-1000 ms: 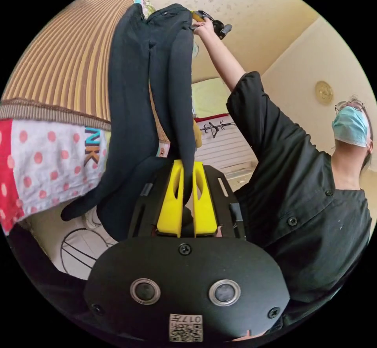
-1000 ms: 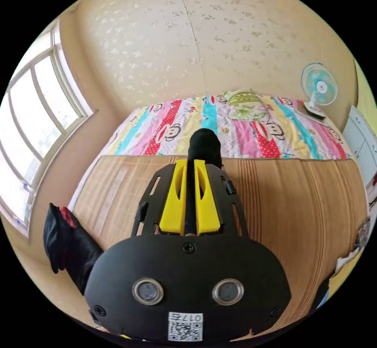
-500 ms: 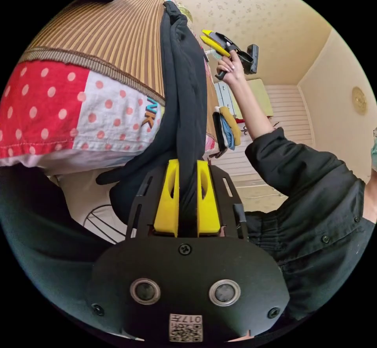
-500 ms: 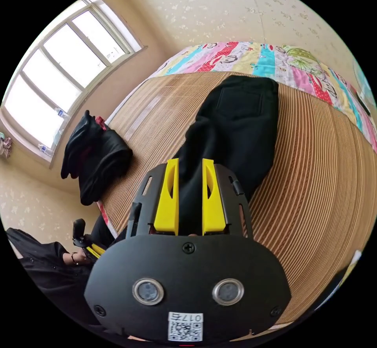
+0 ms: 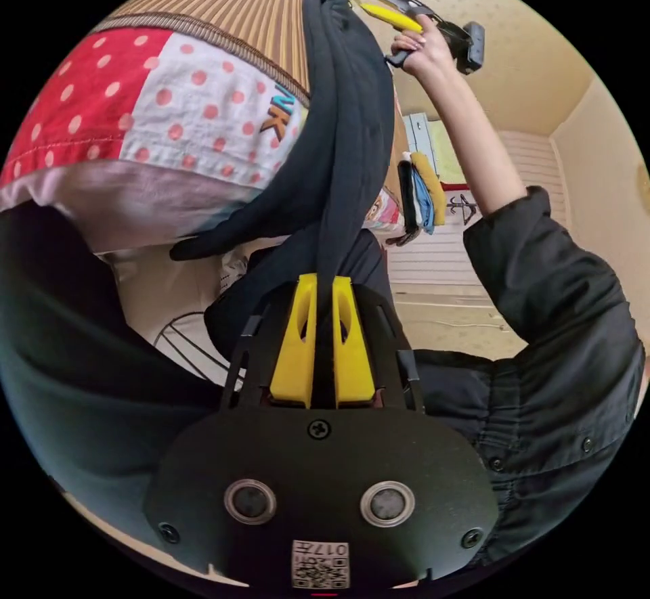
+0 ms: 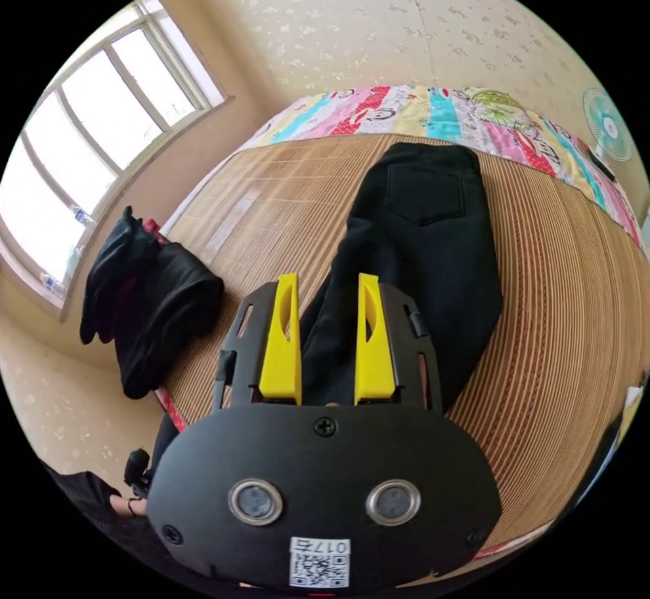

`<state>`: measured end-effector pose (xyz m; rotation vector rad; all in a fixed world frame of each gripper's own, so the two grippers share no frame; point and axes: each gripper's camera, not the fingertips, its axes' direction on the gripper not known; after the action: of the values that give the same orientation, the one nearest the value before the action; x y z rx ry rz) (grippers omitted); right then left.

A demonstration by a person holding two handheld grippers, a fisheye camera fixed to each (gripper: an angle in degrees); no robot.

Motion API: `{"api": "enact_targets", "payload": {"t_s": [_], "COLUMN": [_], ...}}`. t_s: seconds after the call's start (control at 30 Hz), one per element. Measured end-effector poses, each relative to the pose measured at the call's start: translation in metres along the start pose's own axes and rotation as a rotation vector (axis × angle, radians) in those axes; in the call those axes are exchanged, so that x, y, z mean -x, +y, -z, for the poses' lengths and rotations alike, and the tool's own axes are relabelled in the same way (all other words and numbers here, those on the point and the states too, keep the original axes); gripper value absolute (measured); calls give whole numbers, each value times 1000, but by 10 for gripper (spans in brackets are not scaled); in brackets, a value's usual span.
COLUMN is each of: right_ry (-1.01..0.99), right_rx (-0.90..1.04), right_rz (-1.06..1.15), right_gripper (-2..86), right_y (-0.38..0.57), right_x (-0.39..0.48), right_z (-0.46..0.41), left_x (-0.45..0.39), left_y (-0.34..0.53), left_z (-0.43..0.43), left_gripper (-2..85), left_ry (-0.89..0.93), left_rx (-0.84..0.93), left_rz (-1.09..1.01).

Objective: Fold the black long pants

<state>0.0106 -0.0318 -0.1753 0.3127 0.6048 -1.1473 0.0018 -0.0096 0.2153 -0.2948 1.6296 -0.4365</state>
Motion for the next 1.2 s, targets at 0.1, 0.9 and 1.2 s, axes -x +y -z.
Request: {"api": "enact_targets", "payload": {"t_s": [0.1, 0.9, 1.2], "right_ry": [163, -140, -458], "right_rx": [207, -10, -22], "right_rz": [10, -70, -311], "right_gripper": [81, 91, 99], "right_y": [-34, 134, 253], "right_x": [0, -78, -99], "right_z": [-63, 76, 51], "left_x": [-5, -25, -53], "left_y": [-4, -2, -64], "left_z": [-1, 72, 26], "left_gripper": [108, 100, 80], "left_ry": [-33, -92, -189], "left_rx": [12, -274, -141], "left_rz": [-11, -123, -168]}}
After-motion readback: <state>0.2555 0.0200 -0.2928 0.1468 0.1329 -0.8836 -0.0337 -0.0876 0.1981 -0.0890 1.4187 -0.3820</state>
